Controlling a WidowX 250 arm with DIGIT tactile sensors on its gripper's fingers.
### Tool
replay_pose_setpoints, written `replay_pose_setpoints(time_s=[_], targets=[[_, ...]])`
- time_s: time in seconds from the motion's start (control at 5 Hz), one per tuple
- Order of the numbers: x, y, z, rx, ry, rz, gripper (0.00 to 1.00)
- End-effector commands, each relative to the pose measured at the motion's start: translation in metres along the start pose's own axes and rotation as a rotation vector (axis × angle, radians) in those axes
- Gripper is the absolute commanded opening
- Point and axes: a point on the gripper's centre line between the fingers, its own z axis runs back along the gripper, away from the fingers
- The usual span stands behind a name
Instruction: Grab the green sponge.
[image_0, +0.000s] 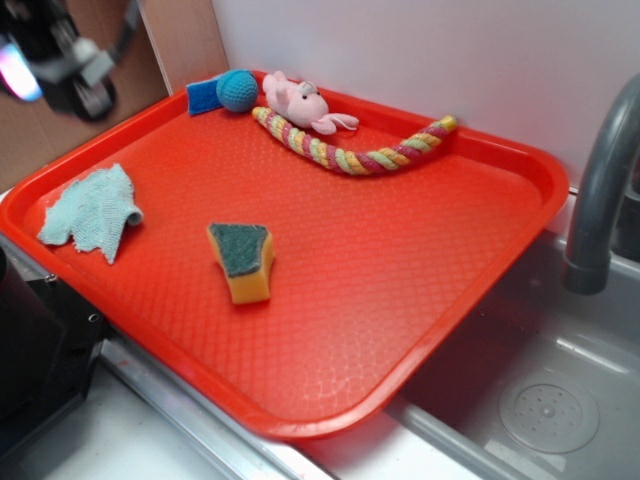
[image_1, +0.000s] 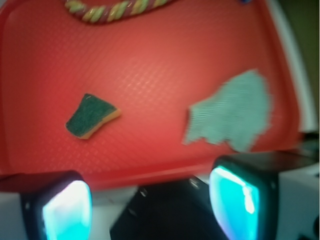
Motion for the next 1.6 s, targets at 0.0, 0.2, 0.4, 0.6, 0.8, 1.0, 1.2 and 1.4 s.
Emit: replay_pose_setpoints(time_s=[0.0, 0.2, 0.4, 0.6, 0.8, 1.0, 1.2, 1.4], targets=[[0.048, -0.04, -0.024, -0.113, 0.012, 0.355, 1.0], [0.016, -0.053, -0.024, -0.1, 0.057, 0.611, 1.0], [0.009, -0.056, -0.035, -0.087, 0.09, 0.729, 1.0], [0.007, -0.056, -0.048, -0.043, 0.059, 0.663, 1.0], [0.011, -0.058, -0.056, -0.028, 0.039, 0.587, 1.0], [0.042, -0.056, -0.072, -0.004, 0.03, 0.513, 1.0], [0.057, -0.061, -0.097, 0.03, 0.065, 0.515, 1.0], [0.061, -0.061, -0.126, 0.08, 0.121, 0.511, 1.0]])
